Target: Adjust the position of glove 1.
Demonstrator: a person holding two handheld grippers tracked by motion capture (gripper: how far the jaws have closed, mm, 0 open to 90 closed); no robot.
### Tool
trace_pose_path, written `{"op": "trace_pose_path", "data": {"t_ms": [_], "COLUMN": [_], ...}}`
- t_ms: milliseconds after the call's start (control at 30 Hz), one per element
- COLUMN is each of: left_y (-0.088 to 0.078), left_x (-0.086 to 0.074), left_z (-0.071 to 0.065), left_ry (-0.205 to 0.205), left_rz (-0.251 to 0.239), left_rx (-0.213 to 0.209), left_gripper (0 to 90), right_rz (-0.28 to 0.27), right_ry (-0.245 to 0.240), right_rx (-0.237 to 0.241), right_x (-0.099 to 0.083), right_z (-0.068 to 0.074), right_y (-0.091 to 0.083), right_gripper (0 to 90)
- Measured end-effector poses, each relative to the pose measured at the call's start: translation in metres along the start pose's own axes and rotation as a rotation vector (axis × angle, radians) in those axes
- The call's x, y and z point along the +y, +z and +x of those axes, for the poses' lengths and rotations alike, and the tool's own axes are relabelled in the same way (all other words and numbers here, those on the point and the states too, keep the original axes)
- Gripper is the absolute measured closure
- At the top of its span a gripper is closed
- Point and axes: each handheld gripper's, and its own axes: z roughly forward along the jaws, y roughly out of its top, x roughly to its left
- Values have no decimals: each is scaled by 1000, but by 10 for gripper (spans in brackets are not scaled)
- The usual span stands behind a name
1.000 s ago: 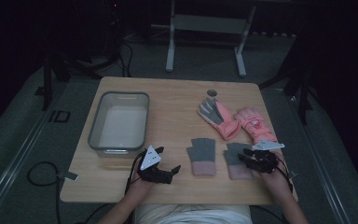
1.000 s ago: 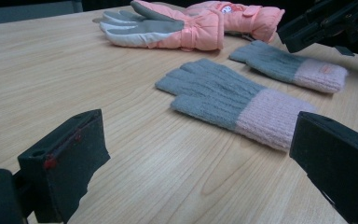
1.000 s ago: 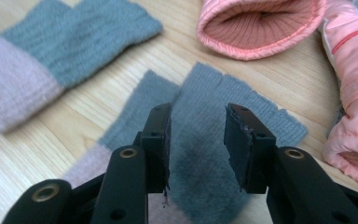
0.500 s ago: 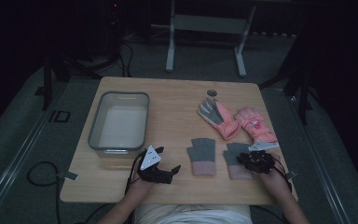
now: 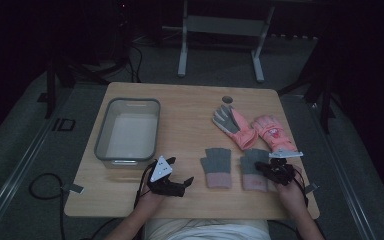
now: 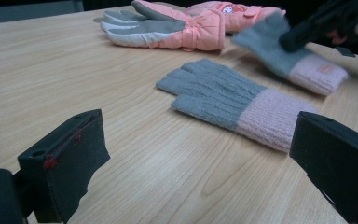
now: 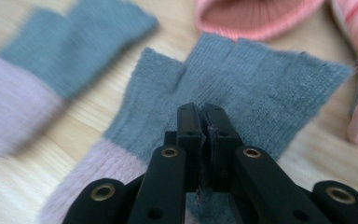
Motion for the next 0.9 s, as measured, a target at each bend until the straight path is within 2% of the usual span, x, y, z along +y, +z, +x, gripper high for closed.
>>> {"op": "trace_pose_path", "data": {"t_ms": [33,133,167,200,267,300,333,400,433,467,567,733,800,900], "left_y": [0,0,0,0,0,0,0,0,0,0,-1,-1,-1,-1], "left_x": [0,0,0,0,0,0,0,0,0,0,0,0,0,0], "left_z": [0,0,0,0,1,1,1,1,1,1,2,2,2,2], "left_ry": [1,-1,-2,-4,-6,-6,-8,-10,-11,-12,-12,-15,-17,-20], "left_rz": [1,0,0,0,1,1,0,-1,-2,-2,-3,-4,-5,-5], "left_rx": [1,0,1,1,2,2,2,2,2,2,2,1,1,3], "left_gripper": [32,32,32,32,32,32,32,32,32,32,32,32,32,32], "right_rz": [-36,-66,-75,-76,-87,-87,-86,-77,-77,-66,-50,-15,0,7], "right_ry": [-8,-15,-23,-30,-29,-29,-40,-50,-50,-63,-81,-77,-55,-50], "right_rx": [40,92,93,99,140,140,171,193,193,206,204,210,224,220], "right_x": [16,34,39,43,50,50,55,58,58,61,62,59,56,54], "right_z": [9,21,25,30,39,39,49,58,58,66,73,75,75,76], "right_y": [-9,-13,-13,-11,-6,-6,1,9,9,16,25,36,42,46], "right_gripper": [866,867,866,866,866,866,866,866,866,866,866,865,865,864]}}
